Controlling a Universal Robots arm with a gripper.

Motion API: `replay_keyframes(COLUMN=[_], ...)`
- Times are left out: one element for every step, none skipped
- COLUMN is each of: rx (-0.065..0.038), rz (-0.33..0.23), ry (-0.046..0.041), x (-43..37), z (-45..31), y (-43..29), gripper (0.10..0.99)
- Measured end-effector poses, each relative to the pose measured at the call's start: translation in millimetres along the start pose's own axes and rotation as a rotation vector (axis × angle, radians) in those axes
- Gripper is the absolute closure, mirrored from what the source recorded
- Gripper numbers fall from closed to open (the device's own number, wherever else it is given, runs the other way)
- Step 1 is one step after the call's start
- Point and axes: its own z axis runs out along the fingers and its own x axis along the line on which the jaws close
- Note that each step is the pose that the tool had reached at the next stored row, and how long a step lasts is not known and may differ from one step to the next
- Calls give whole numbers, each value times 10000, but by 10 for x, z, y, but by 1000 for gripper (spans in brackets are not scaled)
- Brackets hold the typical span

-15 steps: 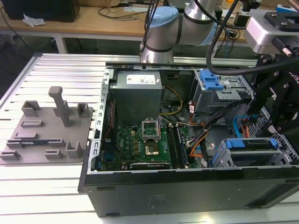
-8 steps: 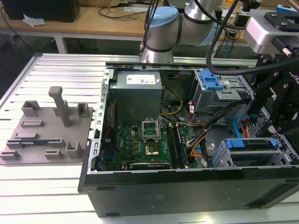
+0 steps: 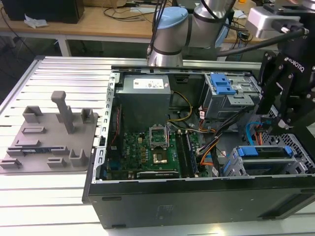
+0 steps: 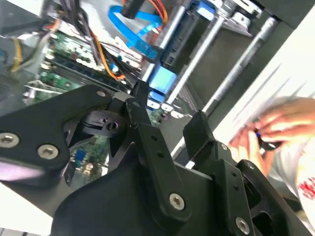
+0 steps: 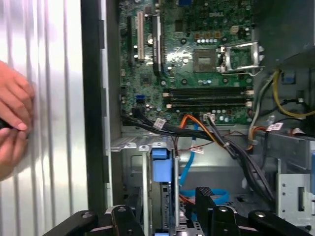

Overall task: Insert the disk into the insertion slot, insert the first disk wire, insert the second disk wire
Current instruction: 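Insert the first disk wire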

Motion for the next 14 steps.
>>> replay_keyframes(rx=[5, 10, 12, 15, 23, 29, 30, 31, 32, 33, 34, 34, 35, 34], rz=[-5, -11, -14, -17, -26, -32, -35, -36, -38, -38, -39, -40, -41, -40], ry=[340, 655, 813, 1010, 1517, 1876, 2008, 2079, 2147, 2187, 2230, 2251, 2272, 2277], x=[-11, -22, -27, -34, -60, -113, -166, -214, -274, -319, -385, -426, -507, -574], z=[-2, -3, -3, -4, -7, -12, -18, -22, -29, -33, -40, -44, -52, -56], y=[0, 1, 1, 1, 1, 2, 3, 3, 4, 5, 5, 6, 4, -5], gripper=[525, 525, 525, 525, 525, 525, 525, 525, 525, 525, 525, 525, 525, 525])
